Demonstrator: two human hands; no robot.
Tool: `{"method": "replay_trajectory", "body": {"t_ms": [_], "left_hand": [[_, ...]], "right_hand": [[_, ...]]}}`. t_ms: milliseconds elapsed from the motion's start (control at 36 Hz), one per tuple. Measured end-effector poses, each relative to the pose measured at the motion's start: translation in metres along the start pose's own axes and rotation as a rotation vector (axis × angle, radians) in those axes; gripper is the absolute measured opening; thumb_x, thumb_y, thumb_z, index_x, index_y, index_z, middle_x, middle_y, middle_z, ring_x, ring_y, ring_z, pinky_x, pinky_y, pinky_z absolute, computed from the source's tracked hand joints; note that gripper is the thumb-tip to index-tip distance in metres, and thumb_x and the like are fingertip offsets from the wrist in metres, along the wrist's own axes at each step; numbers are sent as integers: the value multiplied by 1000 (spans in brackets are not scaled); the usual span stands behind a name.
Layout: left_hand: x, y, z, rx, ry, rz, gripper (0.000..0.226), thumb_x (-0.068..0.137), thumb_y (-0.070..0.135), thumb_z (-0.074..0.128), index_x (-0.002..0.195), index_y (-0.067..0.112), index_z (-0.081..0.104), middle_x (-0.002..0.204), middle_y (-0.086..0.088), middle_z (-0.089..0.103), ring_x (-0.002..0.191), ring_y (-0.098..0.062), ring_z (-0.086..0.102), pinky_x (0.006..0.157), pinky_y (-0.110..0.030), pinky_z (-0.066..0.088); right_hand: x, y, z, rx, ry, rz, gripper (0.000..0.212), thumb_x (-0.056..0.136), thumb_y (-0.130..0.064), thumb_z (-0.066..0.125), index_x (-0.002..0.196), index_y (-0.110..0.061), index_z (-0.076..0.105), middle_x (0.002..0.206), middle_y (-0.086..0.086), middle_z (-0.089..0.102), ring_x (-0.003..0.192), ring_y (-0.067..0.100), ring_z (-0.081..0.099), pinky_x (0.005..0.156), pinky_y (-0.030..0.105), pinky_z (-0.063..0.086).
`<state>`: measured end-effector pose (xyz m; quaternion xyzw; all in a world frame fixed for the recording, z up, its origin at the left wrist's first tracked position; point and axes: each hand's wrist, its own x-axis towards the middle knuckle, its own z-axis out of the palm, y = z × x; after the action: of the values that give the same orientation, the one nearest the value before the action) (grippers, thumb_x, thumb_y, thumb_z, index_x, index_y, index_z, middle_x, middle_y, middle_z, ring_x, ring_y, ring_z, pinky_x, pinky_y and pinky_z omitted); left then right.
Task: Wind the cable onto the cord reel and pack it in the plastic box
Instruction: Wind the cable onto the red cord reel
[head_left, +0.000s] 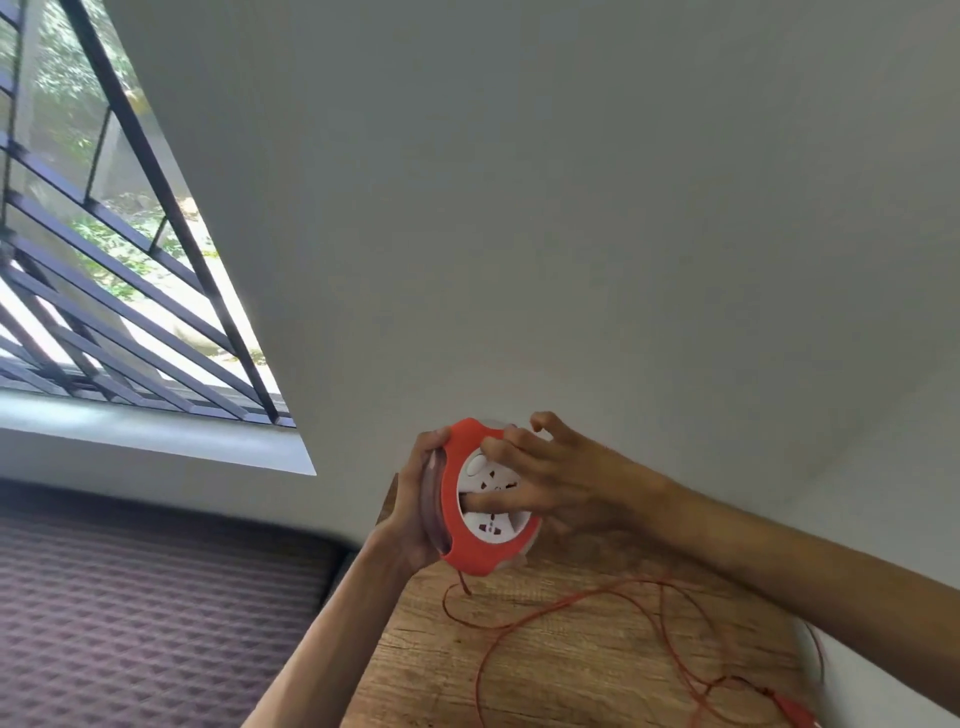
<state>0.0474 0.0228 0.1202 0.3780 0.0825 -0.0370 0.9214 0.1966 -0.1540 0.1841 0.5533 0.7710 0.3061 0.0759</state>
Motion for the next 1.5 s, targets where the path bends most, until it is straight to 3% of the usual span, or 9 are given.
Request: {"method": "replay_trajectory", "body": {"t_ms": [417,528,611,694,778,972,1250,1389,1500], "left_hand": [[8,14,10,66,-17,126,91,89,66,71,158,8,56,143,-28,64,119,-41,69,97,-52,60],[14,2,12,25,16,209,89,96,62,62,160,2,50,147,-28,60,128,-43,64,107,-54,55],[21,1,19,52,120,335,80,91,62,69,150,8,59,134,-25,67,119,-41,68,101,-52,57],[25,-1,21,144,190,399,82,92,59,67,154,8,53,136,-24,67,119,-41,68,96,-51,61],[24,-2,13,96,175,401,87,92,63,67,154,4,51,139,-24,65,121,-41,68,94,-49,63],[21,3,3,-64,52,196,79,101,63,55,154,6,58,142,-23,65,128,-40,65,111,-53,53],[16,1,-7,-92,-56,43,91,98,70,53,165,8,48,144,-26,64,124,-44,67,104,-57,56],[14,-1,-9,-92,17,23,92,91,74,63,155,8,62,135,-25,71,115,-41,72,98,-56,60],[15,-4,-6,-126,7,7,87,91,72,64,148,7,67,130,-25,73,113,-41,74,95,-54,62]], "right_hand": [[19,-7,7,-30,127,160,50,102,-56,51,123,-12,64,73,9,69,65,29,61,72,41,31],[37,-11,-8,321,-2,930,82,84,-92,43,63,-17,69,45,-7,55,41,13,51,64,36,52],[44,-20,-11,1090,-140,1581,85,93,-84,45,69,-9,78,50,-5,66,41,9,59,54,27,48],[44,-31,-3,1514,-75,1767,63,110,-48,47,83,0,79,44,-5,58,31,4,42,43,21,36],[40,-44,-6,1358,-42,1514,60,112,-44,44,86,-6,81,49,-3,62,38,5,52,54,24,48],[9,-31,-1,126,111,170,35,111,-34,47,101,-14,73,100,8,71,89,27,67,72,39,50],[-6,-2,26,71,83,-12,48,108,-27,56,150,-34,33,144,23,48,107,33,61,72,40,55],[-1,-8,12,237,-34,115,46,114,-46,19,154,-38,40,144,25,49,93,33,65,70,39,55],[7,-18,3,264,-5,150,50,111,-45,43,161,-40,39,133,25,56,104,32,64,71,38,57]]}}
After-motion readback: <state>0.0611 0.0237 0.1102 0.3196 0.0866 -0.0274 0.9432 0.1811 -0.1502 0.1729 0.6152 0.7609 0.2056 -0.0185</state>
